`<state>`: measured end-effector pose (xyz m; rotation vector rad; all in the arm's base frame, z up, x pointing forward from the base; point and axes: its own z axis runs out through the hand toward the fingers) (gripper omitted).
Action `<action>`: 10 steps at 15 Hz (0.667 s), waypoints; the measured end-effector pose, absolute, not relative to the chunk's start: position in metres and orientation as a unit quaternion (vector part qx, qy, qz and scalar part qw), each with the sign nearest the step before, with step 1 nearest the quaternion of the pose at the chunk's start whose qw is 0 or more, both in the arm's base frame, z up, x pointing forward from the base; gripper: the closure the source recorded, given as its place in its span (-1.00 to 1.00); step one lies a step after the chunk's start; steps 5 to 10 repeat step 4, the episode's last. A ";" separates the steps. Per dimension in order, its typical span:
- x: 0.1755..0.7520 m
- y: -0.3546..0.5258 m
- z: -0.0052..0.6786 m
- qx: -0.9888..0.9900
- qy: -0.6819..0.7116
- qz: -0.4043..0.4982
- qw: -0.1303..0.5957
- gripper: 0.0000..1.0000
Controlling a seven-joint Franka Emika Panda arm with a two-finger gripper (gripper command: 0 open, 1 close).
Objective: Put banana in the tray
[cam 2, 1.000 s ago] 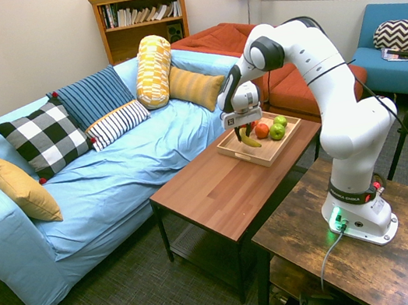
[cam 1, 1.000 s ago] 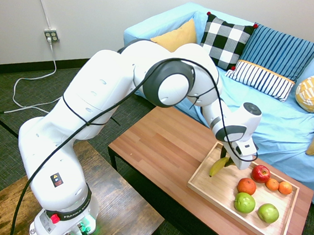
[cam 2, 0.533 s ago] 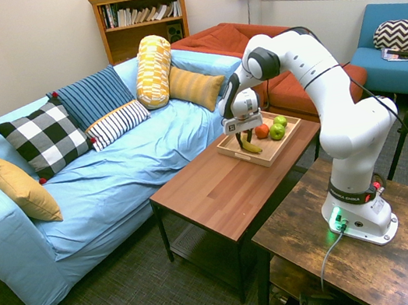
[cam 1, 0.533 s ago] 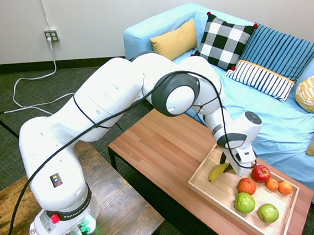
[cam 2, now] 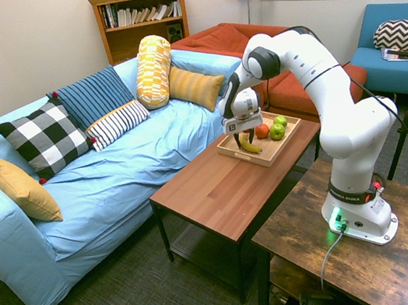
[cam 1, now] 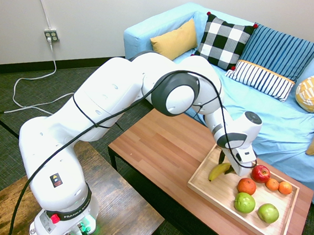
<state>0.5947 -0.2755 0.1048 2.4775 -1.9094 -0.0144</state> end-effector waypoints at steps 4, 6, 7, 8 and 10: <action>0.582 -0.280 0.153 0.794 -0.608 0.011 -0.003 -1.00; 0.582 -0.280 0.153 0.794 -0.608 0.011 -0.003 -1.00; 0.582 -0.280 0.153 0.794 -0.608 0.011 -0.003 -1.00; 0.582 -0.280 0.153 0.794 -0.608 0.011 -0.003 -1.00; 0.582 -0.280 0.153 0.794 -0.608 0.011 -0.003 -1.00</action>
